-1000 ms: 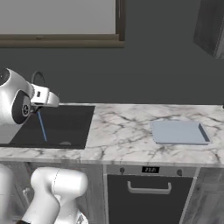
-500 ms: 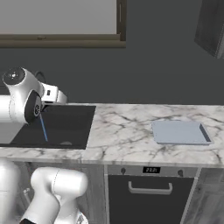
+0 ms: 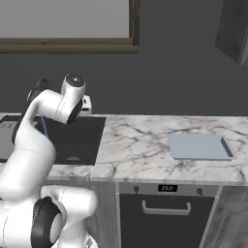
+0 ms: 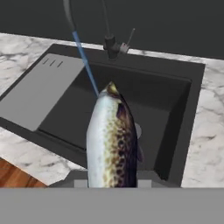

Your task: Take the fish out of the fridge, briefly rinse it in the sink, and place it on the tray next to the sink.

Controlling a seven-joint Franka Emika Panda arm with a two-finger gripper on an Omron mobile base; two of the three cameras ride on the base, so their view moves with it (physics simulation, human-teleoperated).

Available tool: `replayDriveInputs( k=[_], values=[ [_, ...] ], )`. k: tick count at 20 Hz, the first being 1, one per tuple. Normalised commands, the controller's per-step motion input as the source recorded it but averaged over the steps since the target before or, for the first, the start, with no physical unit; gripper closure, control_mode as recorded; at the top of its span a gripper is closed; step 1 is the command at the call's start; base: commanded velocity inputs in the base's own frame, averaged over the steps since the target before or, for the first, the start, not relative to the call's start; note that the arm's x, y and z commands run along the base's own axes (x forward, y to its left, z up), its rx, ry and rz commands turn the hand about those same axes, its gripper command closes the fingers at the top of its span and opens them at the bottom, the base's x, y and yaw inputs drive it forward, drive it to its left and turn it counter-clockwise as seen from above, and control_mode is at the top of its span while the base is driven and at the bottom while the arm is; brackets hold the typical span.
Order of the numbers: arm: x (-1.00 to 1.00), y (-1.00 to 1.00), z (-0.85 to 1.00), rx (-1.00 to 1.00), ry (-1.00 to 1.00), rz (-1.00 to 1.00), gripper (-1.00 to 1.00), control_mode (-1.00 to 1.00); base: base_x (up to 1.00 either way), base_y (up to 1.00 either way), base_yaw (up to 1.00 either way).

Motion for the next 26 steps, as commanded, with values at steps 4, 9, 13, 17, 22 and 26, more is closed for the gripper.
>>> replayDriveInputs(
  k=[4, 9, 13, 17, 22, 26],
  values=[
    [0.98, 0.4, -0.2, 0.07, 0.31, 0.44, 1.0, -1.0, 0.0, 0.0, 0.0],
    [0.38, 0.48, -0.17, 0.0, 0.16, 0.28, 1.0, -1.0, 0.0, 0.0, 0.0],
    [0.0, 0.42, -0.49, -0.07, 0.02, 0.1, 1.0, -1.0, 0.0, 0.0, 0.0],
    [0.0, 0.42, -0.63, -0.04, 0.04, 0.13, 1.0, -1.0, 0.0, 0.0, 0.0],
    [0.02, 0.14, -0.4, 0.0, 0.01, 0.16, 1.0, -1.0, 0.0, 0.0, 0.0],
    [0.16, 0.33, -0.37, 0.0, 0.0, 0.2, 1.0, -1.0, 0.0, 0.0, 0.0]
  ],
)
